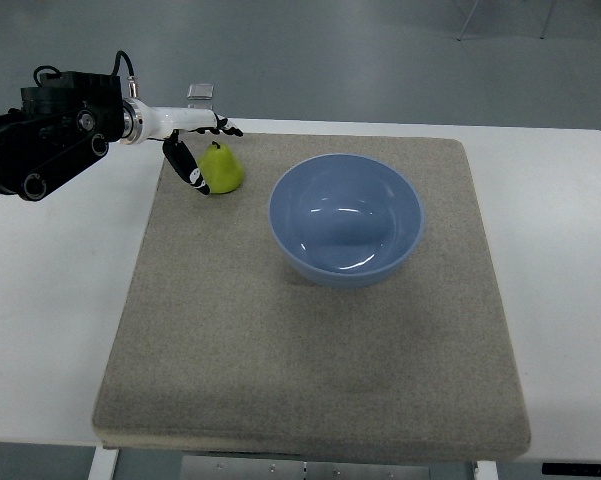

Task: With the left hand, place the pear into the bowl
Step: 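Lower the left hand around the pear and close its fingers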

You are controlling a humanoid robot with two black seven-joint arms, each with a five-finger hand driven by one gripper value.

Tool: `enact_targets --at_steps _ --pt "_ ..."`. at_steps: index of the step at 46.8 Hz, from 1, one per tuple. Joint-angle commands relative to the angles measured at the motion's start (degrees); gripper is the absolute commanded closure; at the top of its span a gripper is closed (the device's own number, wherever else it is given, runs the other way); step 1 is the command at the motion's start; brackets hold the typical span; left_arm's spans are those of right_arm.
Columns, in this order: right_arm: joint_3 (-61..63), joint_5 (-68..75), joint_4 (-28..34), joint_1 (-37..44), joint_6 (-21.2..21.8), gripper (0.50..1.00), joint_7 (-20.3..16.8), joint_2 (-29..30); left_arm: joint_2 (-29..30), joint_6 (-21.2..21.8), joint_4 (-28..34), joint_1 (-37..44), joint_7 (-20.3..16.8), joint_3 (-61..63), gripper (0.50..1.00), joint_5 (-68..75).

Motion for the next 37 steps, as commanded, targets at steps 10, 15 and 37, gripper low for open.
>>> enact_targets --at_steps 10,15,37 --pt "0.00 0.00 0.00 -0.03 0.00 0.576 0.00 0.00 -0.60 5.01 0.26 0.79 -0.02 1.65 0.516 0.21" --pt "0.00 0.00 0.00 0.06 0.00 0.576 0.00 0.00 -0.69 5.89 0.26 0.88 -0.02 3.41 0.516 0.12" --pt "0.00 0.00 0.00 0.06 0.00 0.574 0.00 0.00 -0.69 5.98 0.26 1.59 0.07 3.68 0.589 0.21"
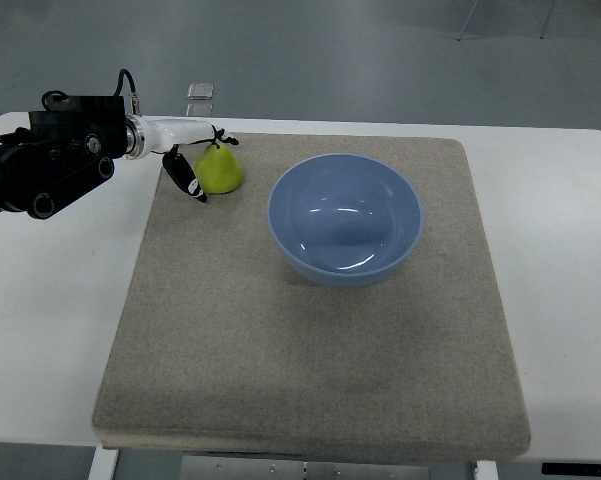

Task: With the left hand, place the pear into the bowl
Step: 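Lower the left hand around the pear and close its fingers, then lift the pear with the left hand and carry it over the blue bowl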

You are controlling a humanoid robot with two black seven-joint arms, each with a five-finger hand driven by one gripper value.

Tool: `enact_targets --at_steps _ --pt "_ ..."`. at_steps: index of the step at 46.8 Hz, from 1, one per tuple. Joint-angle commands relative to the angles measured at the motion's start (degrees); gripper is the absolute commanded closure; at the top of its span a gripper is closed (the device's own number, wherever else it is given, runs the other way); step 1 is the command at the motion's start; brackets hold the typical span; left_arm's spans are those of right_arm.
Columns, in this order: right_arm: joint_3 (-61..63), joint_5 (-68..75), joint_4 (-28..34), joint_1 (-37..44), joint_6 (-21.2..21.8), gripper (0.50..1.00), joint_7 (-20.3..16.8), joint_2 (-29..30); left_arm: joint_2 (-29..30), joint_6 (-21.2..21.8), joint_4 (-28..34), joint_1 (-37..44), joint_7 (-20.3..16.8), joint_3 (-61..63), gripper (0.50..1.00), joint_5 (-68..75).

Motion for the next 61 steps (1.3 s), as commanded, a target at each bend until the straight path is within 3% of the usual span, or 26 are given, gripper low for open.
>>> enact_targets --at_steps 1,12,21,31,44,52,61 --pt "0.00 0.00 0.00 -0.04 0.00 0.576 0.01 0.00 0.00 0.00 0.00 0.00 0.09 0.12 0.611 0.08" --pt "0.00 0.00 0.00 0.05 0.00 0.576 0.01 0.00 0.00 0.00 0.00 0.00 0.09 0.12 0.711 0.00" --pt "0.00 0.00 0.00 -0.04 0.00 0.576 0.01 0.00 -0.09 0.79 0.17 -0.17 0.17 0.04 0.729 0.00" --pt "0.00 0.00 0.00 -0.04 0.00 0.576 0.01 0.00 0.18 0.97 0.26 -0.26 0.17 0.04 1.000 0.00" --pt "0.00 0.00 0.00 -0.04 0.00 0.574 0.01 0.00 1.14 0.44 -0.88 -2.72 0.09 -0.05 1.000 -1.23" --pt "0.00 0.00 0.00 0.05 0.00 0.576 0.01 0.00 4.83 -0.53 -5.18 -6.58 0.09 -0.58 1.000 -2.29" --pt "0.00 0.00 0.00 -0.04 0.00 0.576 0.01 0.00 7.12 -7.90 -10.45 -12.47 0.09 -2.16 1.000 -8.17"
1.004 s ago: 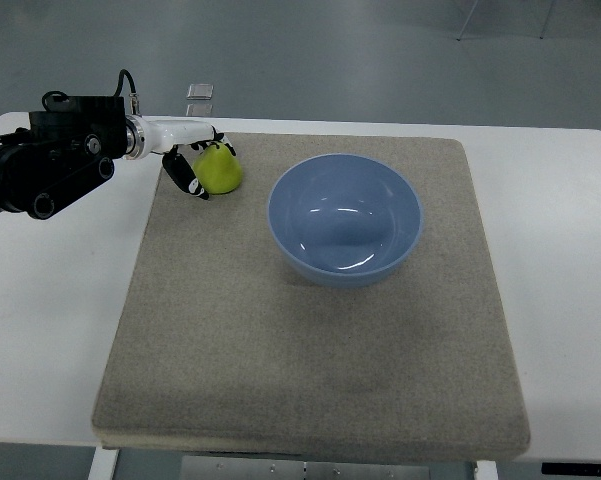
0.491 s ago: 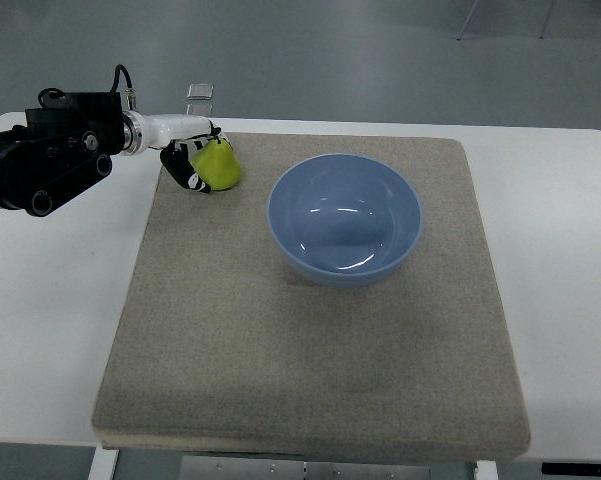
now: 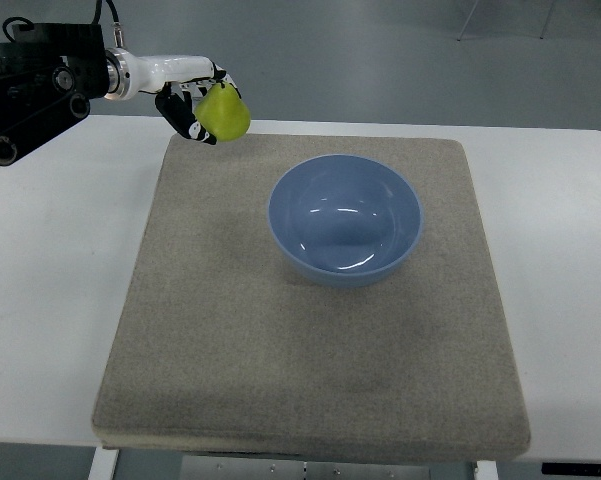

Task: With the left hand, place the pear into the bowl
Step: 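Lift the pear with the left hand and carry it over the blue bowl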

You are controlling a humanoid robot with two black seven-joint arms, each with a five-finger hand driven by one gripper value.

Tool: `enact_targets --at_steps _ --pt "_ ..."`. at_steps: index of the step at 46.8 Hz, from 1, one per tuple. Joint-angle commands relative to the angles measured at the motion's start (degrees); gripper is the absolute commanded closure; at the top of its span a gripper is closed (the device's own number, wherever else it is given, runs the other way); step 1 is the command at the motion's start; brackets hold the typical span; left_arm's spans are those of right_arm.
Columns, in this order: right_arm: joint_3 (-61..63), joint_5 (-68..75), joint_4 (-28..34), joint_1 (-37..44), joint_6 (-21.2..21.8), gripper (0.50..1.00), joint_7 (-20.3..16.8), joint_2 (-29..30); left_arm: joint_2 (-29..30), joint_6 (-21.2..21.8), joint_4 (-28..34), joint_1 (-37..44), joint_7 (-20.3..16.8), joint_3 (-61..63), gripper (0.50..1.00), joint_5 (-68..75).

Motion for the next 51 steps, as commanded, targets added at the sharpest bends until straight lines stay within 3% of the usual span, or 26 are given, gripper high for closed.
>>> enact_targets --at_steps 1,6,13,23,37,40,42,48,51 --pt "0.00 0.00 0.00 0.04 0.00 0.576 0.00 0.00 1.08 -4.12 -2.99 -2.67 0.01 -0.95 1.000 -3.22" --pt "0.00 0.00 0.00 -0.05 0.00 0.576 0.00 0.00 1.17 -7.38 -7.03 -4.43 0.10 -1.12 1.000 -4.28" --pt "0.00 0.00 0.00 -0.05 0.00 0.576 0.00 0.00 -0.40 -8.00 -13.10 -4.26 0.71 -1.04 1.000 -3.40" --pt "0.00 0.00 0.00 0.04 0.00 0.574 0.00 0.00 -5.59 -8.09 -13.72 -3.29 1.06 -0.95 1.000 -2.87" --pt "0.00 0.00 0.00 0.04 0.00 0.574 0.00 0.00 -7.62 -8.09 -13.90 -1.09 1.06 -0.25 1.000 -2.78" --pt "0.00 0.00 0.00 0.04 0.00 0.576 0.00 0.00 -7.70 -8.09 -13.99 -0.92 1.06 0.02 0.755 -2.78" --pt "0.00 0.00 0.00 -0.05 0.00 0.576 0.00 0.00 -7.70 -8.09 -13.90 -0.57 1.06 0.02 0.654 -2.78" --pt "0.00 0.00 0.00 0.04 0.00 0.576 0.00 0.00 -7.70 -8.09 -13.90 0.14 1.06 0.37 0.602 -2.87" --pt "0.00 0.00 0.00 -0.05 0.00 0.576 0.00 0.00 -7.70 -8.09 -13.90 0.40 1.06 1.07 0.538 -2.87"
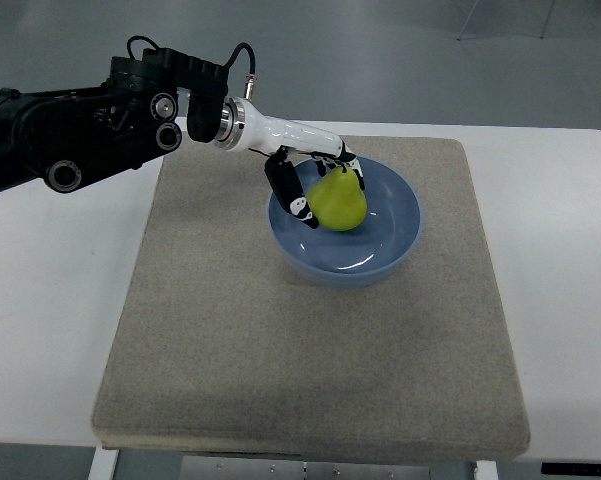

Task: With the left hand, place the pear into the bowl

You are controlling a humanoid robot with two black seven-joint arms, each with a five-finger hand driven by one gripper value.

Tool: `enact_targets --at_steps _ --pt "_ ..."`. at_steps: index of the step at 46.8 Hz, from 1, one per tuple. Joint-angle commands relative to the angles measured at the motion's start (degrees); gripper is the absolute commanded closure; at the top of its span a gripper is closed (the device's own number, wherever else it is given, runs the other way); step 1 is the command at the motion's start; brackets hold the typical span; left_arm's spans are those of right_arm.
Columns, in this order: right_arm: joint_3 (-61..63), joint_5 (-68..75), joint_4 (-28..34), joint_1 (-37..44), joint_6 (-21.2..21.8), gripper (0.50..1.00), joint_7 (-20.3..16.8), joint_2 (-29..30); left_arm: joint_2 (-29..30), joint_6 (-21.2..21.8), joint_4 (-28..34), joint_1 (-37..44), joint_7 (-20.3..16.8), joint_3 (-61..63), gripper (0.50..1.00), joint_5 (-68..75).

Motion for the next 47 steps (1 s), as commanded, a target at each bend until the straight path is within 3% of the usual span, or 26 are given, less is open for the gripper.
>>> enact_targets --at_steps 1,20,27,47 --pt "0.00 0.00 0.00 -0.02 0.00 0.576 0.00 0.00 0.08 0.00 0.01 0.37 -0.01 0.90 0.538 -0.05" --pt "0.00 0.00 0.00 -0.02 0.00 0.576 0.00 0.00 2.54 -1.14 0.19 -1.12 -0.01 0.38 0.508 -1.89" --pt "0.00 0.00 0.00 -0.02 0.00 0.574 0.00 0.00 5.26 -0.52 1.15 -2.09 -0.09 0.20 0.508 -11.80" --pt "0.00 0.00 0.00 0.06 0.00 0.576 0.00 0.00 6.94 -0.52 17.49 2.12 -0.09 -2.16 0.506 -41.43"
